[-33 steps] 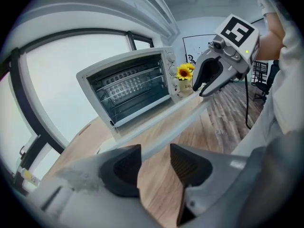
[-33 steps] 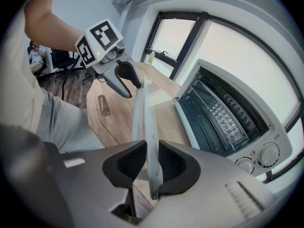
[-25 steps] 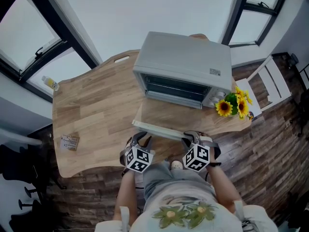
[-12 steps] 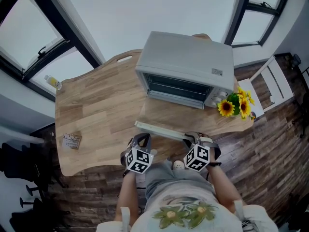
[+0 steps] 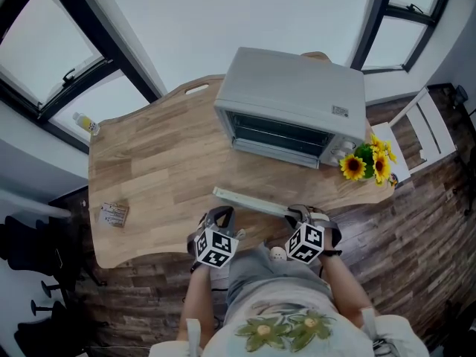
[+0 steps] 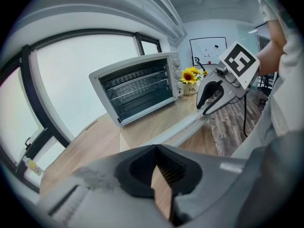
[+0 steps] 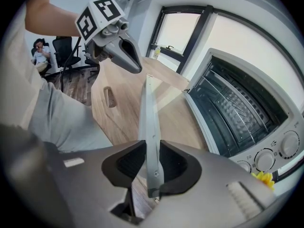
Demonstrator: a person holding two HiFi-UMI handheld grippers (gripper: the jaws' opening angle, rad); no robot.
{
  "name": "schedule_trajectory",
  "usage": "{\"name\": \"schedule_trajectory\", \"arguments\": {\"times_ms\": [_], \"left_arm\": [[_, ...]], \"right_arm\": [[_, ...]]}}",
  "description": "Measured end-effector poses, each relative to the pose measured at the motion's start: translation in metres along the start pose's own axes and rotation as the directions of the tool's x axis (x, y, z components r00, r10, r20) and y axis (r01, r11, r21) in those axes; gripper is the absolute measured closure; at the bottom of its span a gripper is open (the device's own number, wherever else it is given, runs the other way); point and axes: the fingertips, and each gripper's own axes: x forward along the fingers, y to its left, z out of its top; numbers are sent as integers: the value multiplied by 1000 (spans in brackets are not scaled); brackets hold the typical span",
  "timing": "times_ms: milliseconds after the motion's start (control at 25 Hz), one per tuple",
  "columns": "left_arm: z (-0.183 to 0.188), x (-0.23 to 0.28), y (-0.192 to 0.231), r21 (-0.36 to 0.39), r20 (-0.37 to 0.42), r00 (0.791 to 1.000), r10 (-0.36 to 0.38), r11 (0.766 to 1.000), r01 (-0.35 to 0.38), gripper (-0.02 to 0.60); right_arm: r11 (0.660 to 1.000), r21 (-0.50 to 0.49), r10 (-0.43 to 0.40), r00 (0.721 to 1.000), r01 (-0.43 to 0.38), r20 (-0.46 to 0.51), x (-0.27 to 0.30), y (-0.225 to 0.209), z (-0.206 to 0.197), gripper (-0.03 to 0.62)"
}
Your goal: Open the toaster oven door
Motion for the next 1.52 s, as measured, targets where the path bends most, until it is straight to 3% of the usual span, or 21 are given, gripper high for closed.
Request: {"name": "schedule_trajectory", "arguments": {"times_ms": [1240, 1520], "left_arm": [[-5, 0, 0, -11, 5, 1000, -15, 1000, 15, 577], [3, -1, -1, -2, 22, 1000, -16, 1000, 16, 577]], "right_arm": [[996, 90, 4, 1000, -5, 10, 12, 6, -5, 488], [991, 133, 26, 999, -29, 26, 10, 13, -2, 419]]}}
